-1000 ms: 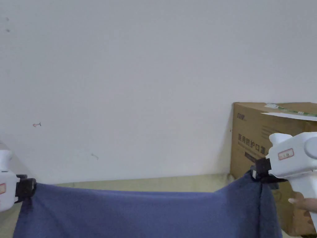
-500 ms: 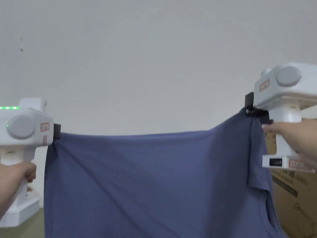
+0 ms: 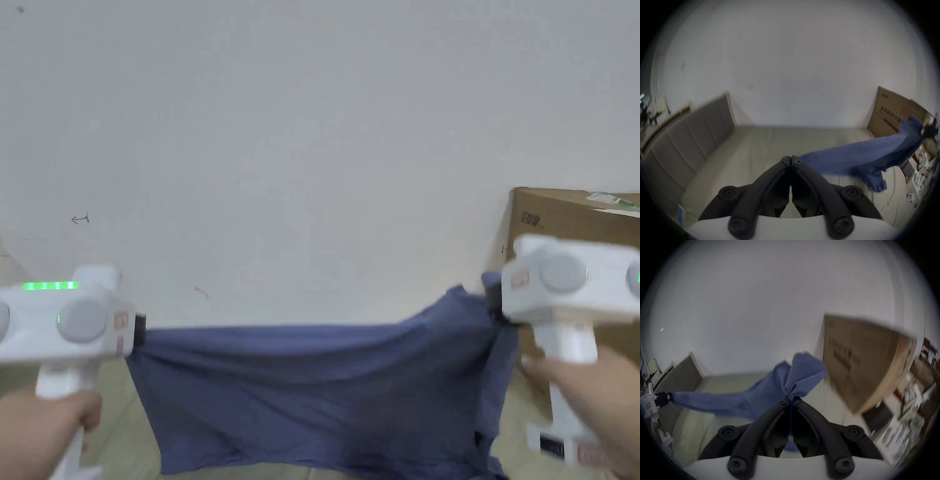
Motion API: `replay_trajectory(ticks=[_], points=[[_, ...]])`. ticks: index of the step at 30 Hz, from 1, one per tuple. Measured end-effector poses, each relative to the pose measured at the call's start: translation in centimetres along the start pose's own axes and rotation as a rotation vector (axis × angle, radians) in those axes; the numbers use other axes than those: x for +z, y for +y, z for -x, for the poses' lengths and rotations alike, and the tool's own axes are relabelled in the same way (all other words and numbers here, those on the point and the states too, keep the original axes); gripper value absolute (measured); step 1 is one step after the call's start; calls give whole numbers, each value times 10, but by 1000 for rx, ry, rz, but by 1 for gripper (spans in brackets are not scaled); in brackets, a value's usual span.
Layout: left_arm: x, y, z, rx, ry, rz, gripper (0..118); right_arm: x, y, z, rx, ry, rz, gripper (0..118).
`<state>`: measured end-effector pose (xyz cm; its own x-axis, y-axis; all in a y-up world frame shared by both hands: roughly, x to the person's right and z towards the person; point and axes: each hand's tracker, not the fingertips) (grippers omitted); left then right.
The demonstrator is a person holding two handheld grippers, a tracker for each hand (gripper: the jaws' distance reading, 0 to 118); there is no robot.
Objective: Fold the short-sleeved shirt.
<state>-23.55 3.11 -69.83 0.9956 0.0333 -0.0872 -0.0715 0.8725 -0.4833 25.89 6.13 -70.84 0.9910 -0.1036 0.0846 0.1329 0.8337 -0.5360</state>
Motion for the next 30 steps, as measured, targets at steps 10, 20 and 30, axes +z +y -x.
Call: replay_trajectory(ticks=[10,20,30], points=[[98,-290,36,64,-14,205,0,68,-319,-69,82,94,394,2],[250,-373,83,-57,-88,354,0,230,-409,-136,-126,174,427,2],[273,-379,102,-16,-148,361,8,222,-426,-130,-93,117,519,5]])
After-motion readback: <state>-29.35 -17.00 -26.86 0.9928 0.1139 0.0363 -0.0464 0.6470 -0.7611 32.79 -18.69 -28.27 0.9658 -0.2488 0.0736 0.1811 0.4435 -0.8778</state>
